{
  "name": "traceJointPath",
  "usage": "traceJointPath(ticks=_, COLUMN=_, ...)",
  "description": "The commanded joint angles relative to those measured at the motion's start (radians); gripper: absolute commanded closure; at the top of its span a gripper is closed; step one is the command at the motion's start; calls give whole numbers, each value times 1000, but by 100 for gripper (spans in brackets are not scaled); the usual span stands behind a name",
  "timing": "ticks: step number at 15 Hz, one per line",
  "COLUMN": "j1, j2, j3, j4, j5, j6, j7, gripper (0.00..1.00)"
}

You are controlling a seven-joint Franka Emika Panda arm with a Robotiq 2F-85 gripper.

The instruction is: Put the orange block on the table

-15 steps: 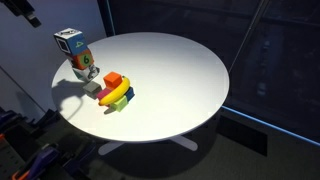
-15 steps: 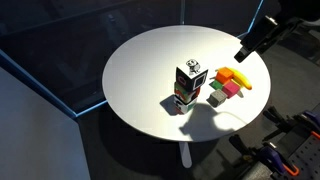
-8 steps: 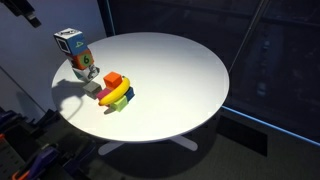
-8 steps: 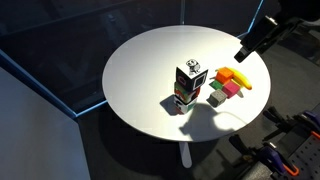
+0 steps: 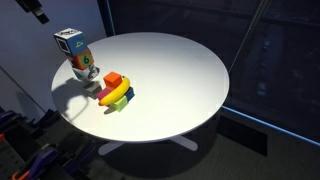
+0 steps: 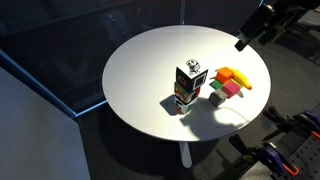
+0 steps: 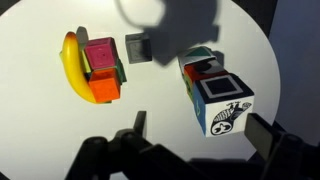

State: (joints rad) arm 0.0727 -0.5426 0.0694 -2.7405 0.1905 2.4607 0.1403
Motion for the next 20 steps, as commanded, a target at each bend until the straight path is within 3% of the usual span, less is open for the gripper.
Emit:
traceJointPath(ticks=1, j1=-65, j2=62, j3=20, j4=89, j5=-64, j6=-61, j7=77, gripper=0)
traceJointPath(ticks=8, j1=-129, j2=217, j3=11, j4=257, j5=-162, j6=-193, j7=139, gripper=0)
traceJointPath(ticks=14, j1=-126, j2=396, j3=-17, j4=402, j5=-247, j6=-267, j7=78, gripper=0)
traceJointPath(ticks=20, j1=-115, j2=547, j3=-45, j4=498, j5=-315, j6=-256, j7=-41, gripper=0)
